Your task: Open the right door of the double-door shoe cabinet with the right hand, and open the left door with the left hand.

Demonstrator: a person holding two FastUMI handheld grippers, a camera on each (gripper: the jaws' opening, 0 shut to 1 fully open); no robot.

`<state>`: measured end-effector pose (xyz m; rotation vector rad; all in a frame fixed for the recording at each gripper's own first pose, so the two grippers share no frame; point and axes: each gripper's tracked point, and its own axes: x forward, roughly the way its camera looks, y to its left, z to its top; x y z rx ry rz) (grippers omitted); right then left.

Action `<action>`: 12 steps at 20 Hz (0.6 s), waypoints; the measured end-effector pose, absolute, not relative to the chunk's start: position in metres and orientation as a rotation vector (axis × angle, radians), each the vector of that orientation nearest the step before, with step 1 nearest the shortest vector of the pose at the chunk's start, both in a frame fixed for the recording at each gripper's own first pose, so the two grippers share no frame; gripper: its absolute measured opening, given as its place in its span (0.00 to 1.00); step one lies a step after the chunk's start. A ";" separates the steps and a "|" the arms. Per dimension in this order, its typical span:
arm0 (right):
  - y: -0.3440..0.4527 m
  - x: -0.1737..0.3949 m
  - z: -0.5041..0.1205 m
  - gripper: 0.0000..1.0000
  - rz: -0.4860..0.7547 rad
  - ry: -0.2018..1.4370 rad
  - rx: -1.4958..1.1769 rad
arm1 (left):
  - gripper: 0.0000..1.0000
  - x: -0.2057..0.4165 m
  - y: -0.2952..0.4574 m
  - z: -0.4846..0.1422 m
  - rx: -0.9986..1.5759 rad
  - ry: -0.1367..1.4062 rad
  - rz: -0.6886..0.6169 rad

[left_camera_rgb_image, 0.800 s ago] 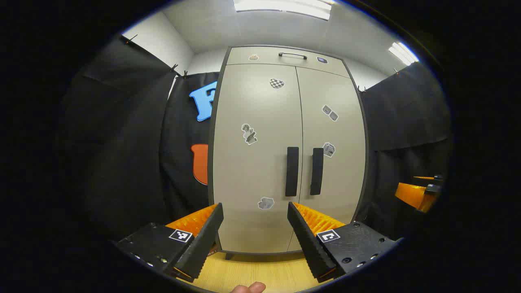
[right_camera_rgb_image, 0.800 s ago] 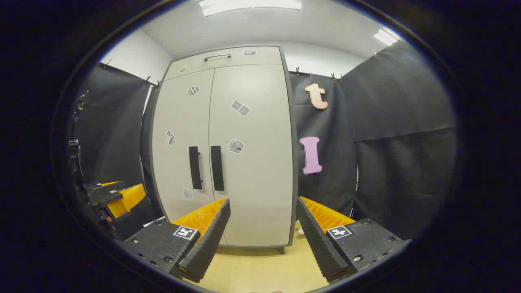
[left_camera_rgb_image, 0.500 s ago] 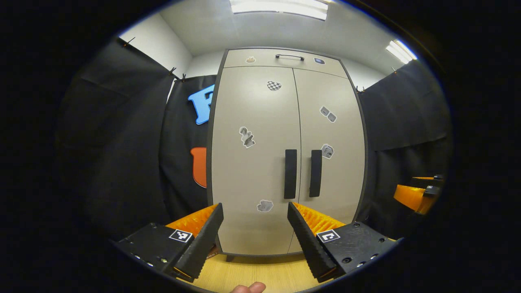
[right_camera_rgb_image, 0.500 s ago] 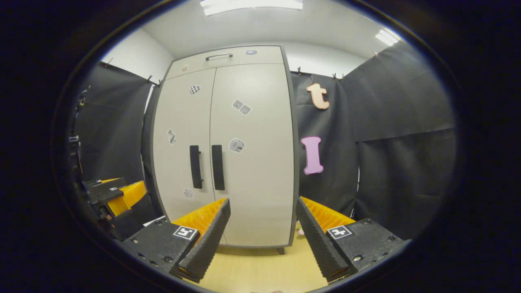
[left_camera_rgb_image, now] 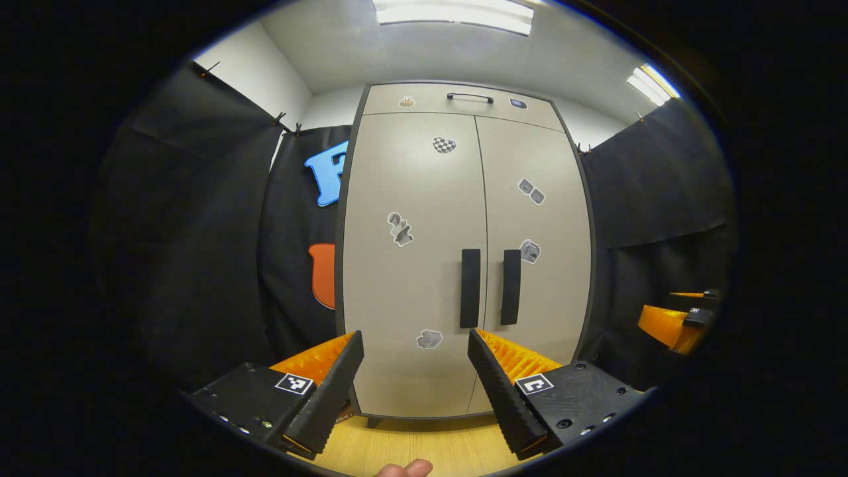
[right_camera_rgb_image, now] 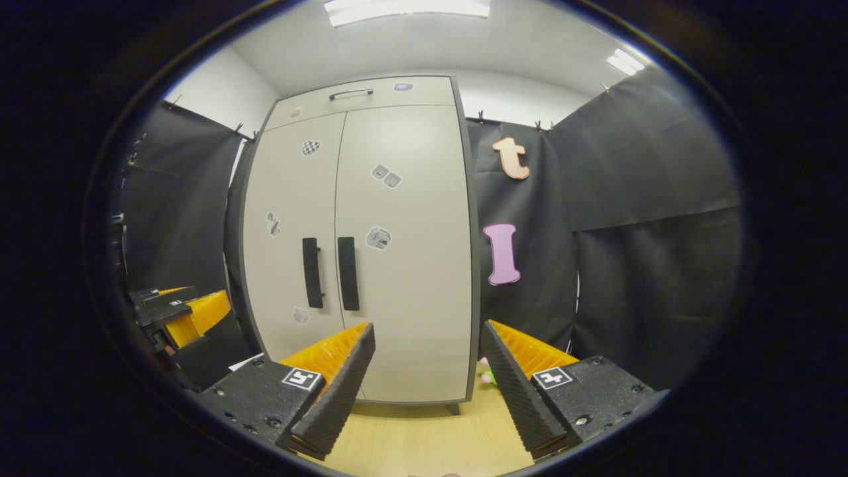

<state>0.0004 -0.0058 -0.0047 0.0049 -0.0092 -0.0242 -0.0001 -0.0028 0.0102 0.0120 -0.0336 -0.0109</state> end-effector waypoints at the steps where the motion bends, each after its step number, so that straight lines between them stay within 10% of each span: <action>1: -0.006 0.000 -0.006 1.00 -0.027 -0.008 0.005 | 0.95 0.000 -0.002 0.009 0.014 -0.033 -0.011; 12: 0.018 0.054 0.003 0.99 -0.011 -0.017 0.041 | 0.95 -0.009 0.000 0.008 0.018 -0.034 -0.047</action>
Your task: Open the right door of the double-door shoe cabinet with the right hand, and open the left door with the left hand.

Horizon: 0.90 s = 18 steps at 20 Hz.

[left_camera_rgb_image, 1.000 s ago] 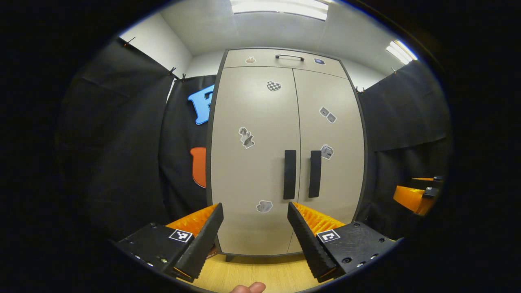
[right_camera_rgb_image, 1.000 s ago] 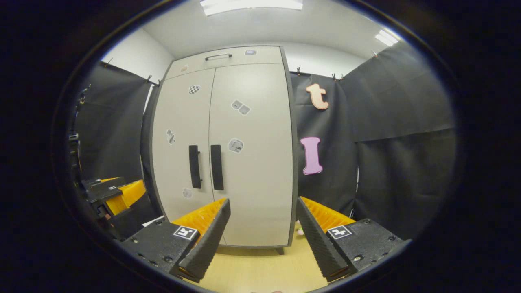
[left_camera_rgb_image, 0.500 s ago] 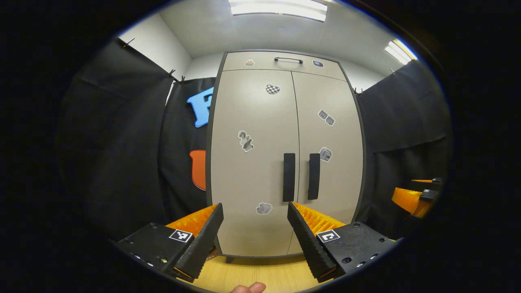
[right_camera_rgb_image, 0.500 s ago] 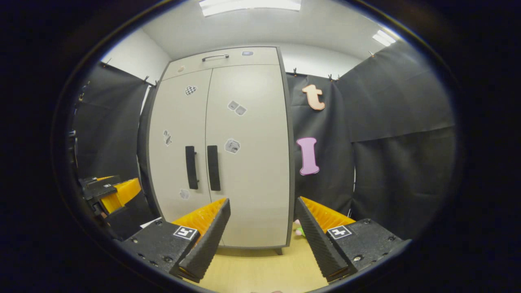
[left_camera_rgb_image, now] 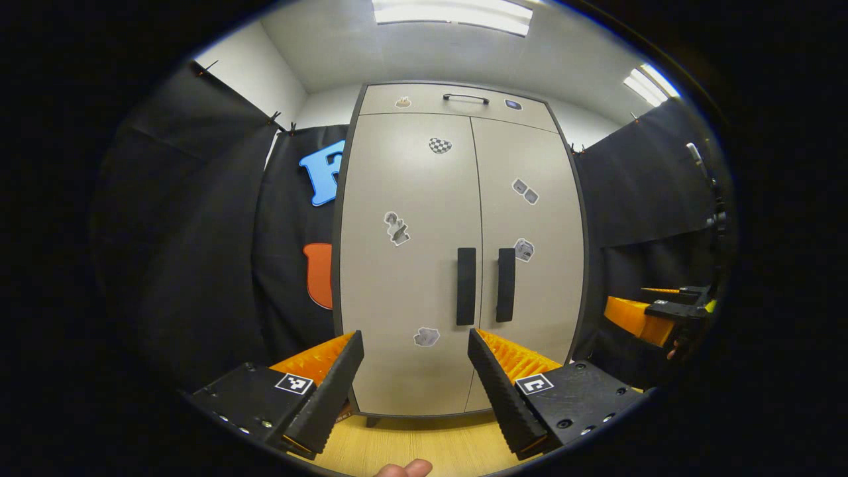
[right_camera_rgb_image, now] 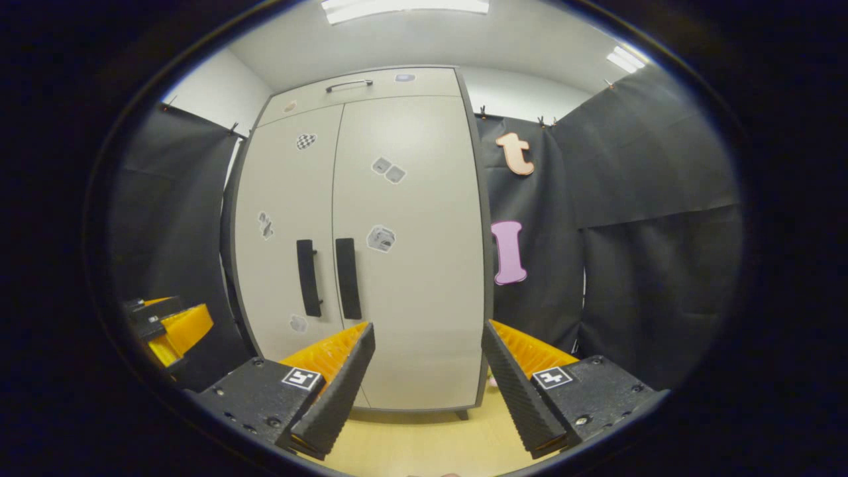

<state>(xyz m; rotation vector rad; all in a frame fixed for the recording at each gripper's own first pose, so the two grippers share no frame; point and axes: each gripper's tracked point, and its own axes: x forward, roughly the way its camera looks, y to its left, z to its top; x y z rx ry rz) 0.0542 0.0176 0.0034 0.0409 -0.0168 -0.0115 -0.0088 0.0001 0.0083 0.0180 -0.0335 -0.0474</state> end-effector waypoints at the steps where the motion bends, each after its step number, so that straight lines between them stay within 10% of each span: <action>1: 0.026 0.064 -0.001 1.00 0.007 -0.012 0.055 | 0.95 -0.009 0.002 0.008 0.022 -0.034 -0.045; 18: 0.121 0.209 0.008 0.95 0.072 0.009 -0.043 | 0.95 -0.031 0.065 -0.016 0.012 0.026 0.046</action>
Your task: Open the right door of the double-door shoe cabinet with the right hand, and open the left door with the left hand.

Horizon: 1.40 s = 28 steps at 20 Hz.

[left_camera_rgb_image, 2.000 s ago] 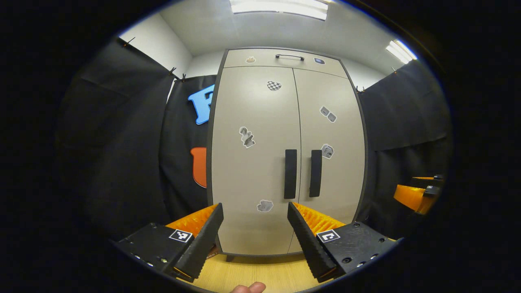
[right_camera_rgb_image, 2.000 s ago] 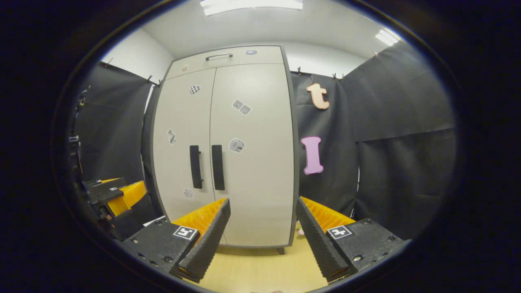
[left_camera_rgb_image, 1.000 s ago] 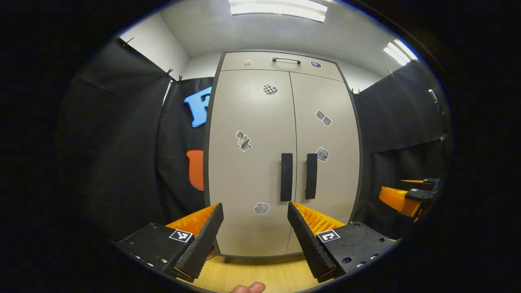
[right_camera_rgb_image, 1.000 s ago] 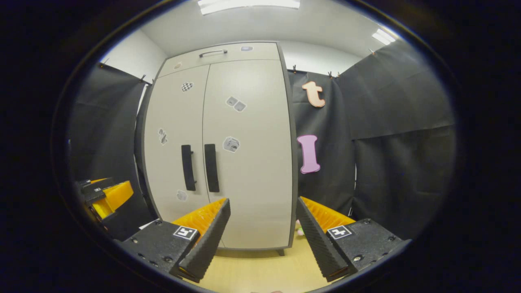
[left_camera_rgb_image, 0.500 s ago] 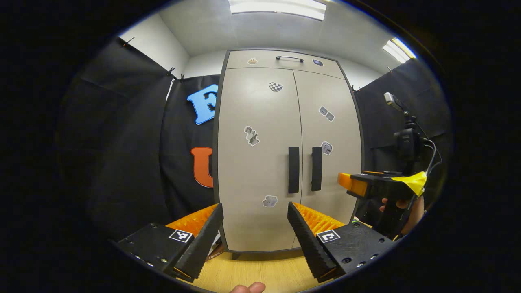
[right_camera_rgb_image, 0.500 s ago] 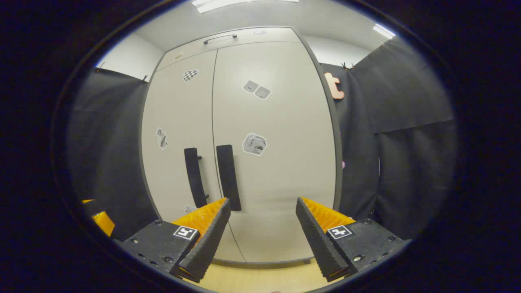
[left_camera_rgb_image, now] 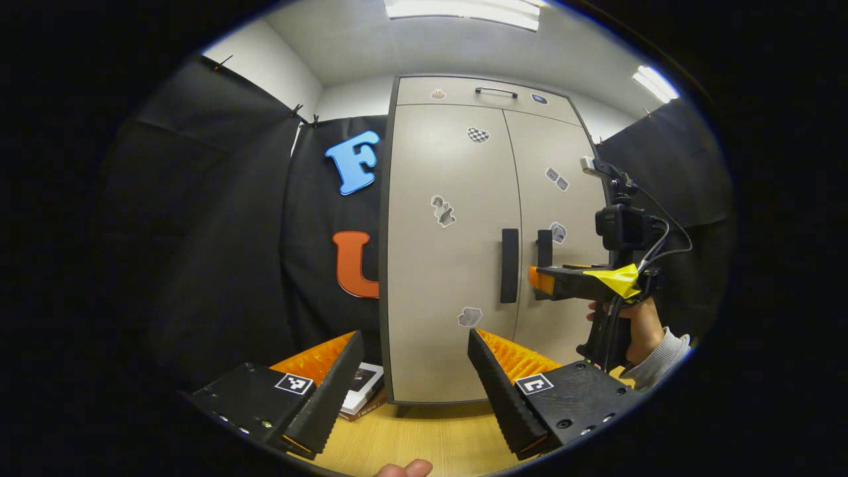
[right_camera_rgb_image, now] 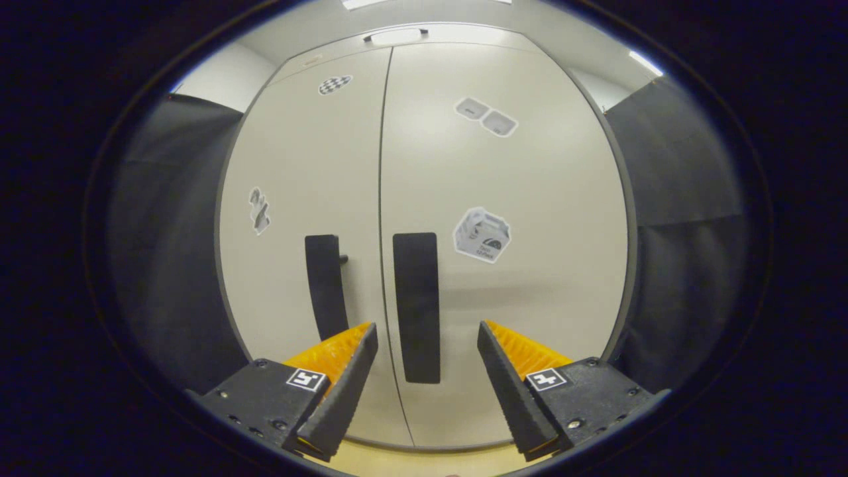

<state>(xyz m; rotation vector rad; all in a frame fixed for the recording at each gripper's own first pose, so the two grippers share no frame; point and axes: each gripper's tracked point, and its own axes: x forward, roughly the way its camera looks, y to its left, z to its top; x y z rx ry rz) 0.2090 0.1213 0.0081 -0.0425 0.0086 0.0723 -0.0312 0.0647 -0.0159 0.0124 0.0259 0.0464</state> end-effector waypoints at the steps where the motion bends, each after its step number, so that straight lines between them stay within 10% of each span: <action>1: 0.123 0.212 0.011 0.91 0.072 0.001 -0.052 | 0.95 -0.032 0.069 -0.017 0.009 0.028 0.053; 7: 0.121 0.227 0.012 0.57 0.041 0.007 -0.006 | 0.95 -0.030 0.079 -0.021 -0.009 0.039 0.058; 14: 0.123 0.233 0.009 0.54 0.038 0.027 -0.007 | 0.95 -0.024 0.083 -0.024 -0.013 0.047 0.056; 20: 0.126 0.234 0.009 0.11 0.063 0.026 -0.010 | 0.95 -0.022 0.083 -0.026 -0.025 0.043 0.038; 28: 0.125 0.229 0.008 0.08 0.070 0.036 -0.037 | 0.95 -0.028 0.085 -0.021 -0.031 0.030 0.047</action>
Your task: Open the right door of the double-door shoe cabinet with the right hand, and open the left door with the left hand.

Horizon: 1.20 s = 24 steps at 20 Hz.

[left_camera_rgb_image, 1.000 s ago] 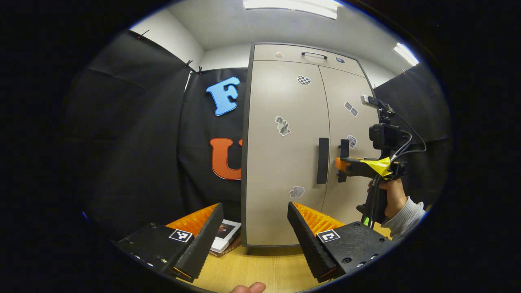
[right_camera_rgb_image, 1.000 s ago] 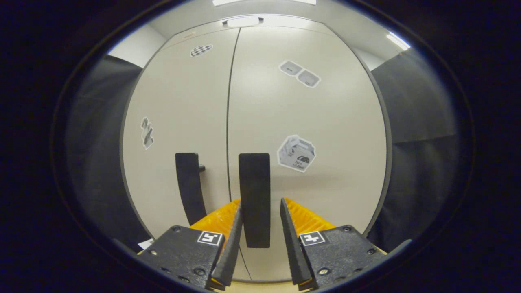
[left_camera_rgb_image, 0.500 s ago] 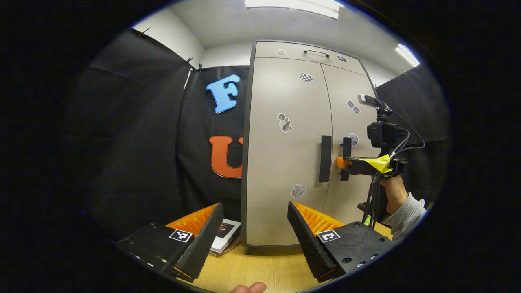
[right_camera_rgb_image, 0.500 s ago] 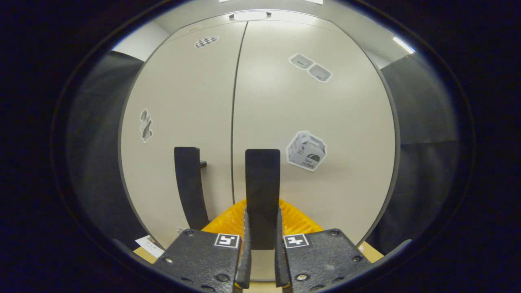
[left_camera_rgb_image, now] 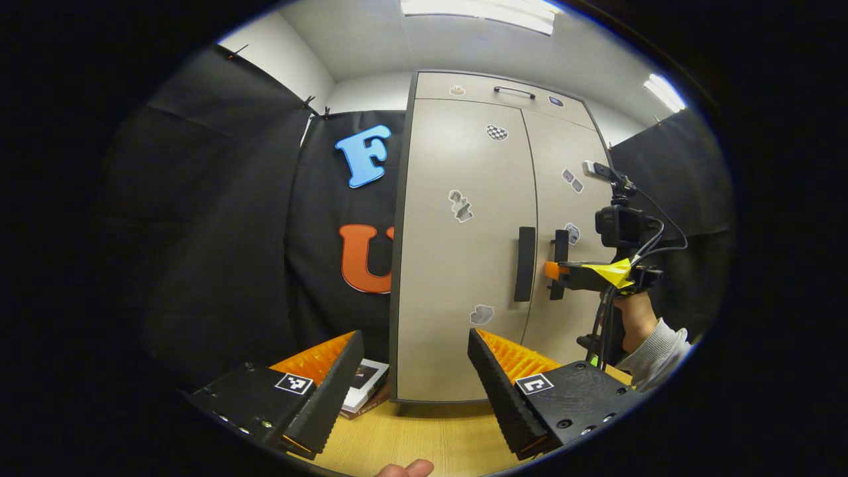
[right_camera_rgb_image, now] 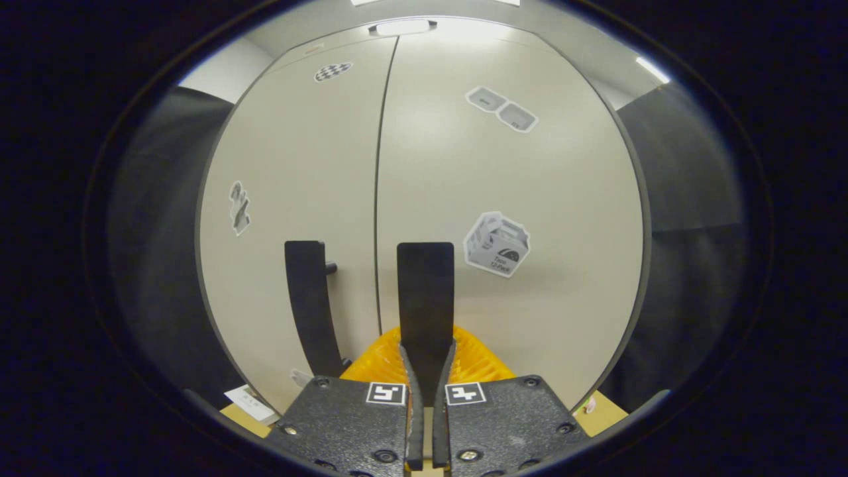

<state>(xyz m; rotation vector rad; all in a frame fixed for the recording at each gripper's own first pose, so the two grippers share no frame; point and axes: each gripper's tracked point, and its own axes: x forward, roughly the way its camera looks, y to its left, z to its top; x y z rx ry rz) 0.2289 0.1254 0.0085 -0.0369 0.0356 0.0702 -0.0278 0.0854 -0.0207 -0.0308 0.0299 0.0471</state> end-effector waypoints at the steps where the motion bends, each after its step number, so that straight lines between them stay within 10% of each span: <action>1: 0.125 0.226 0.009 0.08 0.081 0.037 -0.038 | 0.95 -0.029 0.085 -0.019 -0.030 0.028 0.052; 24: 0.105 0.201 0.011 0.08 0.236 0.029 -0.040 | 0.95 -0.068 0.017 -0.009 0.047 0.004 0.014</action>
